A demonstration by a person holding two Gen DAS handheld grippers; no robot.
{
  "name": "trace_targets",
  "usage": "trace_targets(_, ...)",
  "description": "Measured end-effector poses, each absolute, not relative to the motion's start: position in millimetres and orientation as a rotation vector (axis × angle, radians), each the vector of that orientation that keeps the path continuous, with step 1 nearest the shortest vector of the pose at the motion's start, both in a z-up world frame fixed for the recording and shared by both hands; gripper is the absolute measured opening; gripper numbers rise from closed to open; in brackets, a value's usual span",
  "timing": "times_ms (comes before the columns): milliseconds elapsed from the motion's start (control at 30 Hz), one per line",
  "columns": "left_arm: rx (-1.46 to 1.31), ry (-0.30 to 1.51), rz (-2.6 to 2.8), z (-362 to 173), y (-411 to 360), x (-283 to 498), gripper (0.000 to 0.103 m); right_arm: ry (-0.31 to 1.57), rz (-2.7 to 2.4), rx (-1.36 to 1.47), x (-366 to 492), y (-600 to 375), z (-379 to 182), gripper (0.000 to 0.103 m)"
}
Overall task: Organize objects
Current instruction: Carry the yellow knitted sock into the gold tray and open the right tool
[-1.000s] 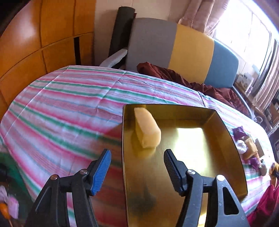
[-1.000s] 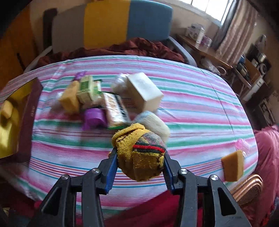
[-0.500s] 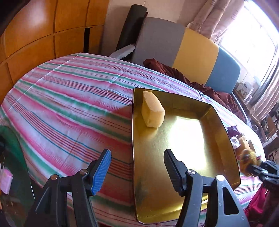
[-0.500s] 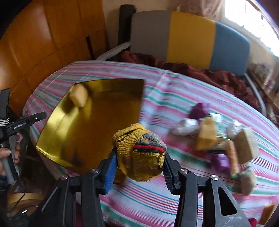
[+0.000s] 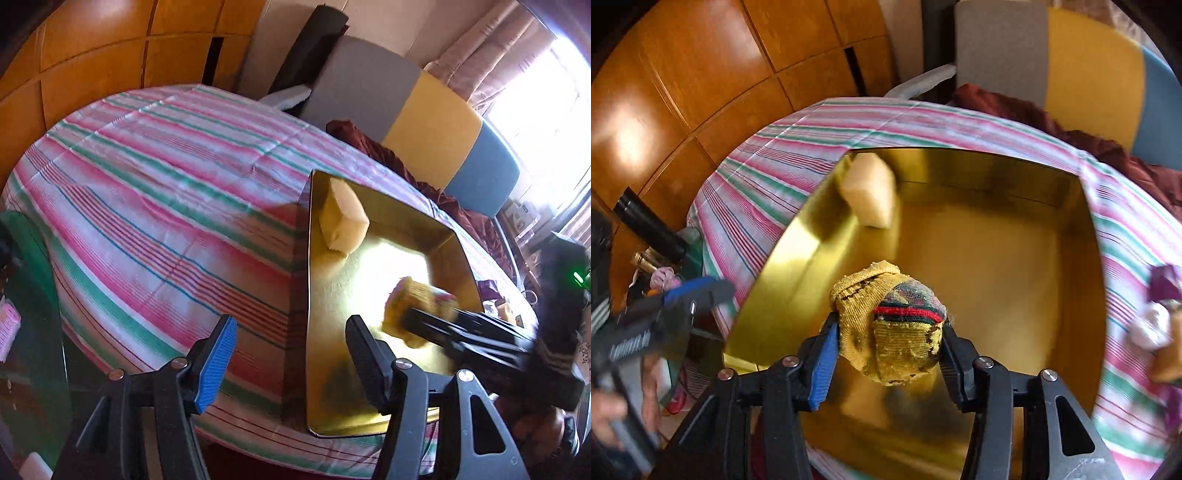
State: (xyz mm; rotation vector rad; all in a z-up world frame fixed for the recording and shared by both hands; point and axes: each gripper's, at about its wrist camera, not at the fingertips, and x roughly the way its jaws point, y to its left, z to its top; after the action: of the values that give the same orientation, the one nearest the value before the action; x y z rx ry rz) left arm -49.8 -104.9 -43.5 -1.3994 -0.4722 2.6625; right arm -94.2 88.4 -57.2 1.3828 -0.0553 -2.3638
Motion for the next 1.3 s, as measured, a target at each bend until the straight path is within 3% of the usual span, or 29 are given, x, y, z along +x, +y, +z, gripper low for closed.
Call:
trace_targets(100,-1.374,-0.455,2.692,-42.2,-107.0,-48.1,0.062,-0.073,-2.339,1.382,-113.0,67.7,-67.4,0.059)
trace_targets(267,-1.362,-0.401,2.746,-44.0,-108.2,-50.5,0.062,-0.135,-2.345,1.336,-120.2,59.5,-73.3,0.091)
trace_targets(367,-1.371,-0.35,2.751,-46.7,-102.9,-51.5,0.062,-0.098,-2.364,1.323,-113.0,61.4,-70.5,0.102)
trace_targets(533,-1.319,-0.254,2.765,-41.0,-90.2,-47.2,0.063,-0.042,-2.464,1.235,-93.2,75.4,-50.5,0.103)
trace_targets(733,-1.252,-0.151,2.756,-30.4,-69.2,-38.6,0.073,-0.083,-2.574,1.162,-70.4,107.9,-29.7,0.103)
trace_targets(1000,-1.183,0.006,2.733,-21.0,-30.2,-27.4,0.074,-0.154,-2.704,1.188,-44.1,173.8,-21.5,0.103)
trace_targets(1300,-1.218,0.023,2.591,-23.4,7.7,-26.5,0.074,-0.27,-2.869,1.273,-28.7,276.1,-21.6,0.103)
